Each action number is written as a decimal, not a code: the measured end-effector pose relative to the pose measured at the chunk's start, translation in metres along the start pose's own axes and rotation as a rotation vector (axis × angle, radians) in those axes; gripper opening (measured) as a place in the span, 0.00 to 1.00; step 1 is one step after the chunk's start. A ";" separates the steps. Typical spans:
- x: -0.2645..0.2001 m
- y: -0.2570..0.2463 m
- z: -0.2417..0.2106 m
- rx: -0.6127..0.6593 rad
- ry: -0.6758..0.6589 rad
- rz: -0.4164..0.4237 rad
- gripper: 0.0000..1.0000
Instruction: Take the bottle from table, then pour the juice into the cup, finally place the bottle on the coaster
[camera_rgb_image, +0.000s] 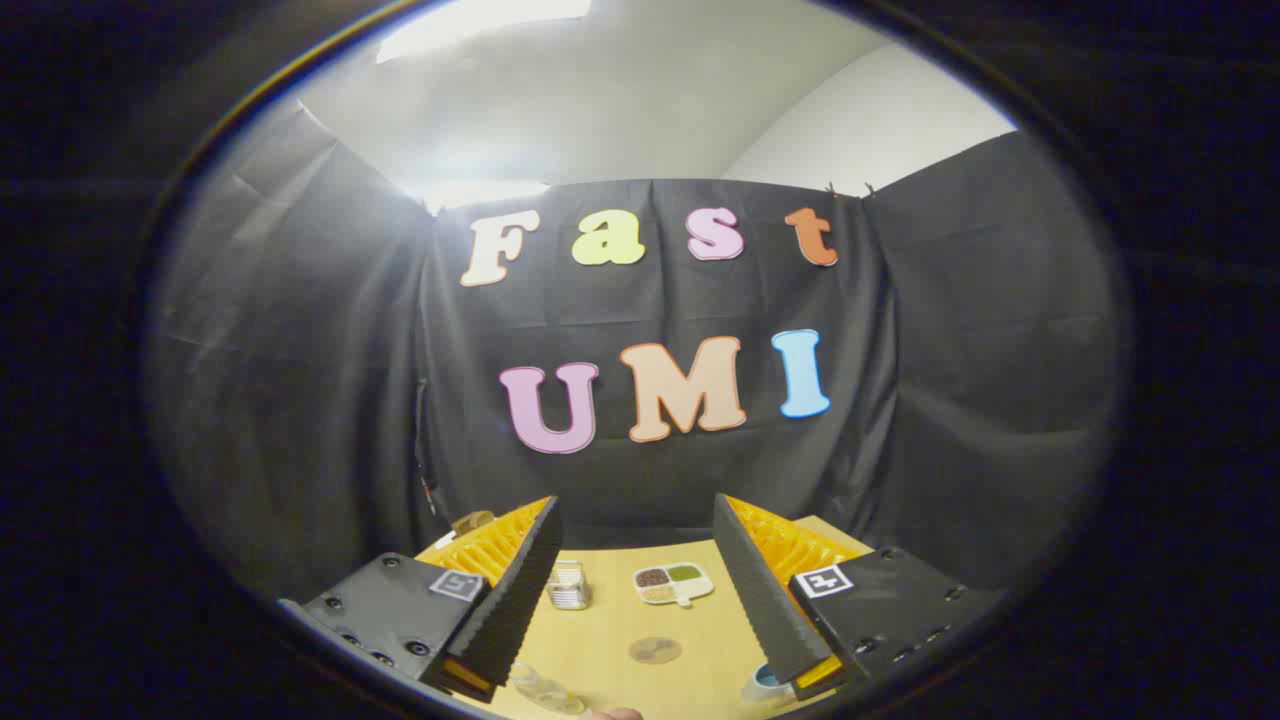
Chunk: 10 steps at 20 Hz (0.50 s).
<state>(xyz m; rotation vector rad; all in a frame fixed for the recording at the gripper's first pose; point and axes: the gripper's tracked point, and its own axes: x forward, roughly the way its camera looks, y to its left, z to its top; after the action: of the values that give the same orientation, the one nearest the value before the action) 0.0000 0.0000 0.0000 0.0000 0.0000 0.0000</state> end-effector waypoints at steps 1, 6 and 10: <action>-0.003 0.007 0.000 0.003 0.001 0.015 0.96; -0.013 0.022 -0.004 0.015 0.000 0.040 0.96; -0.018 0.021 -0.002 0.014 -0.018 0.019 0.96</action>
<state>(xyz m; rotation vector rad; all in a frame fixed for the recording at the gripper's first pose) -0.0185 0.0206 -0.0023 0.0137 -0.0182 0.0189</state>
